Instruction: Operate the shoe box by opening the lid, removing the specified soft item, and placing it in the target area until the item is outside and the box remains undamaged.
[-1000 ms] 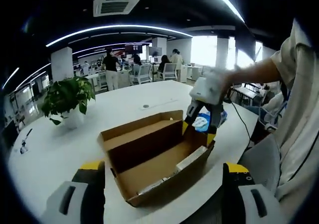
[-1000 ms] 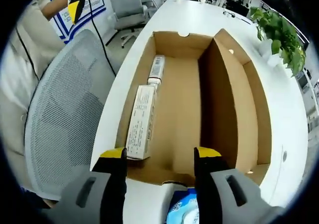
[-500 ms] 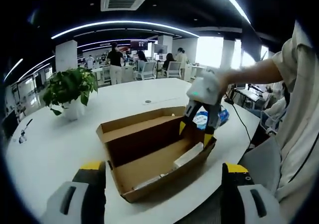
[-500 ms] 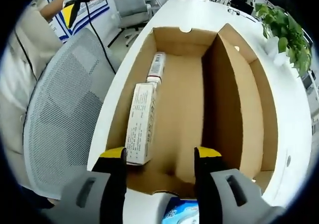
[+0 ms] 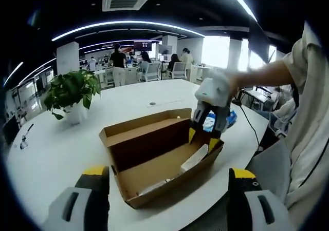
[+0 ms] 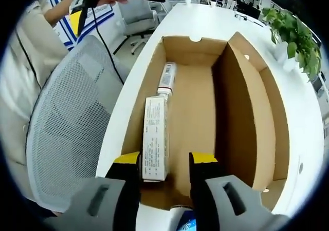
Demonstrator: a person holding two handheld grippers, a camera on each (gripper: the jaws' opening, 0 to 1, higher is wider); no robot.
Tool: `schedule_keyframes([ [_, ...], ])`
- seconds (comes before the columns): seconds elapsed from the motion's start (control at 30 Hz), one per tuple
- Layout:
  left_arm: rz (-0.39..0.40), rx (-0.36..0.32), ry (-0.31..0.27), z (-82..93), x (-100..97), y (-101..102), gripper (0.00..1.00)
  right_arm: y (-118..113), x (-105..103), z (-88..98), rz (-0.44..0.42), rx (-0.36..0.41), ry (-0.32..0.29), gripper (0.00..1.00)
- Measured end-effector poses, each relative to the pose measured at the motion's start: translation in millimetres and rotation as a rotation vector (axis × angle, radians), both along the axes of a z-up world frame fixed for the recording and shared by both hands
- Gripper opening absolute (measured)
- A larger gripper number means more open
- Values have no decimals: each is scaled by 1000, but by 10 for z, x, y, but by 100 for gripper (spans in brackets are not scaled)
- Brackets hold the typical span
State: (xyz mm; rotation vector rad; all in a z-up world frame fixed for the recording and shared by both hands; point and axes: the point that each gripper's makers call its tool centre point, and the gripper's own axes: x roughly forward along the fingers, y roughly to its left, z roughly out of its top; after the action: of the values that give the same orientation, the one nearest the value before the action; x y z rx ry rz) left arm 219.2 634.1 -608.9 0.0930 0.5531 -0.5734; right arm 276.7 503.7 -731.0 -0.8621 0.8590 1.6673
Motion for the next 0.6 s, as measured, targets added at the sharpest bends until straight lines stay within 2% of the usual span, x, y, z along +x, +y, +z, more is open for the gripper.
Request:
schedule_keyframes([
  [0.27,15,9,-2,-15,-27,31,96,112,-86,-60,-6,20,3,24],
  [0.37,17,20,-1,-31,-33,35,95,133,-120,-79,-3,19,7,17],
  [0.6,21,17,-2,-30,-54,41,95,129,-132,-78,-13,19,-7,16],
])
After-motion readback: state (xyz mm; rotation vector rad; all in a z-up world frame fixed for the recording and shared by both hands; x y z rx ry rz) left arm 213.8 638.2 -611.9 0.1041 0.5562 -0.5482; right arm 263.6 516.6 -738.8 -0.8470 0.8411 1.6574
